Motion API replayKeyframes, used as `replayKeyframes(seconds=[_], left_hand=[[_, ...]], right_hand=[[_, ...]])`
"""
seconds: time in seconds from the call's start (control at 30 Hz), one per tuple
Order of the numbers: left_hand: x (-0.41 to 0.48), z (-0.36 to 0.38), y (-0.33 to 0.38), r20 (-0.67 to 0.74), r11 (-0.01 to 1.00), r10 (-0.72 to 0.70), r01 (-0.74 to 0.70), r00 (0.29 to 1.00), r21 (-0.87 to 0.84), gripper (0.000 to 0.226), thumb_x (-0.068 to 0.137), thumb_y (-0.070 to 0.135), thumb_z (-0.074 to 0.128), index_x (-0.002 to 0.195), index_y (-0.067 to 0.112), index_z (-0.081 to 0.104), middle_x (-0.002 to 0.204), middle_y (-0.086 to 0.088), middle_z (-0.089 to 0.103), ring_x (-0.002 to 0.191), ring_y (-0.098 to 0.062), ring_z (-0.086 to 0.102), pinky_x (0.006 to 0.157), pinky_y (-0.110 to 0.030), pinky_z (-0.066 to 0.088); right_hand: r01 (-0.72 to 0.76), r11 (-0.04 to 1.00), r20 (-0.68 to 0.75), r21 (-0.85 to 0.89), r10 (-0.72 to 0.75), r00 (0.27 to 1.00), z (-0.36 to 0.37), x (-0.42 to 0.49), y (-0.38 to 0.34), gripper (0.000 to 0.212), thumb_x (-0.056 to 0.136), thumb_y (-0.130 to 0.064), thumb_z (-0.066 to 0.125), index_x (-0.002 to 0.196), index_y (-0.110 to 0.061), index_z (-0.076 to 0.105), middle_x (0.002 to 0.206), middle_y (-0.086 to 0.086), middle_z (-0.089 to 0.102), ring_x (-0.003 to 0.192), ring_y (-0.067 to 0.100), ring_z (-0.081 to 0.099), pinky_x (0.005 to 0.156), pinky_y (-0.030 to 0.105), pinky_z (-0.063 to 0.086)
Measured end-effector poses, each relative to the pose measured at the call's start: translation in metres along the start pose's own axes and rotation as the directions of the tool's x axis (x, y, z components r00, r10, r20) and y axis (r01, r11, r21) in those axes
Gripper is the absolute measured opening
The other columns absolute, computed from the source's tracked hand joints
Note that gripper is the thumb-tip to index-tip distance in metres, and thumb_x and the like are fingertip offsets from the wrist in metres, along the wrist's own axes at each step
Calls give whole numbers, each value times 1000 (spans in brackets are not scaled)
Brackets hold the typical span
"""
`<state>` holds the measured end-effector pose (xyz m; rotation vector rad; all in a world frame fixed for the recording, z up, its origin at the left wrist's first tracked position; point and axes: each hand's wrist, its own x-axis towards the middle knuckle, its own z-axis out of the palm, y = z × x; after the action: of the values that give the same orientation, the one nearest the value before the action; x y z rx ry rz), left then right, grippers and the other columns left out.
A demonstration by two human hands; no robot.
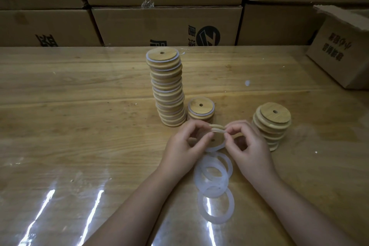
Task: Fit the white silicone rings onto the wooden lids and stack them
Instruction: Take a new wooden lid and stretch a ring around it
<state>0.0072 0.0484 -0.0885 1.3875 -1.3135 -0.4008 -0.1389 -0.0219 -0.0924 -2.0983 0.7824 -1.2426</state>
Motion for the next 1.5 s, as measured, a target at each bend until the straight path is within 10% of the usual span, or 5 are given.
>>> replayKeyframes(seconds=[1.0,1.23,1.5], left_hand=[[4,-7,-1,-23,995,-70,68,997,-78,12,85,9,67,84,20,65,81,13,68,75,1,61,68,-15,47],[3,-7,0,-38,995,-93,92,995,-43,11,87,9,64,85,20,62,81,3,66,76,-13,61,70,-31,50],[2,-4,3,22,993,-85,87,996,-79,21,86,19,59,103,28,64,100,13,67,97,2,61,83,-14,45]], right_hand=[[-72,997,136,-2,72,988,-7,3,4,11,82,2,64,83,-9,63,85,-5,62,79,6,58,62,9,44],[-119,992,167,36,111,980,-6,2,8,13,81,0,64,80,-12,62,83,-6,62,76,7,59,61,11,45],[-69,995,204,68,54,977,-4,1,4,23,78,7,65,80,-16,57,88,-9,58,78,5,59,61,13,47]])
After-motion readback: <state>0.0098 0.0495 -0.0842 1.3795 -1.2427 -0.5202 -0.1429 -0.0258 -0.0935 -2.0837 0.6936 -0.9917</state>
